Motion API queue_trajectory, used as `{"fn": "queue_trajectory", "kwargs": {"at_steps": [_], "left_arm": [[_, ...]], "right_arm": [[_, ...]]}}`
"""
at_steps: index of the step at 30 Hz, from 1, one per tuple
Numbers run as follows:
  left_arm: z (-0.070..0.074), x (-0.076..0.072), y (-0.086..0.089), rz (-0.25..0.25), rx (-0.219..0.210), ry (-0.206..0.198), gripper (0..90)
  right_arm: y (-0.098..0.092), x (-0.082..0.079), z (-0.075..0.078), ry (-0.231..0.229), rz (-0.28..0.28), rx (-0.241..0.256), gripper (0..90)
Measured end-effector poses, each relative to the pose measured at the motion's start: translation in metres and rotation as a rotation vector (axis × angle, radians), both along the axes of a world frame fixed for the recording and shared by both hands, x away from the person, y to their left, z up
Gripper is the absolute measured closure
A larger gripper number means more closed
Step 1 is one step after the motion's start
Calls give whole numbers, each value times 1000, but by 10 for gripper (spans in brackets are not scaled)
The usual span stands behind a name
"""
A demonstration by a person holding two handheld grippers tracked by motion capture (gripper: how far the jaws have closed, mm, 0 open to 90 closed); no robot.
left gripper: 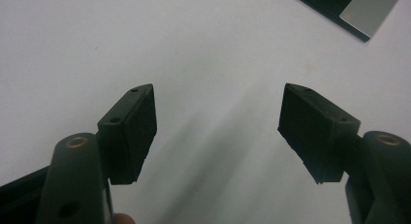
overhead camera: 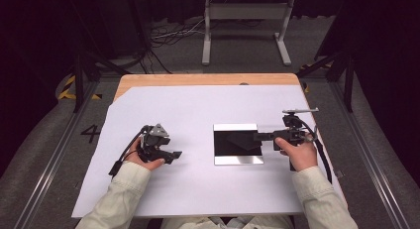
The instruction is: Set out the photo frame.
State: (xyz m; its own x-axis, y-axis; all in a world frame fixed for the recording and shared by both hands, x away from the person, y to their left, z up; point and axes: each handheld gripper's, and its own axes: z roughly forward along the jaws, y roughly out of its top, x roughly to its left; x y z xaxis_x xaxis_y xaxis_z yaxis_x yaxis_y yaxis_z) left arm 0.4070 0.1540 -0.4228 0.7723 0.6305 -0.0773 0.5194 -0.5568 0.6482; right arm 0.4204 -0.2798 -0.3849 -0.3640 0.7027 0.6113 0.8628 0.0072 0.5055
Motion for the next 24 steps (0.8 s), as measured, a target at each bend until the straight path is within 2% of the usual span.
{"fn": "queue_trajectory", "kwargs": {"at_steps": [7, 24], "left_arm": [[-1, 0, 0, 0, 1, -2, 303], [-1, 0, -1, -3, 7, 4, 304]], "right_arm": [[4, 2, -4, 28, 12, -4, 513], [13, 6, -13, 54, 33, -11, 532]]}}
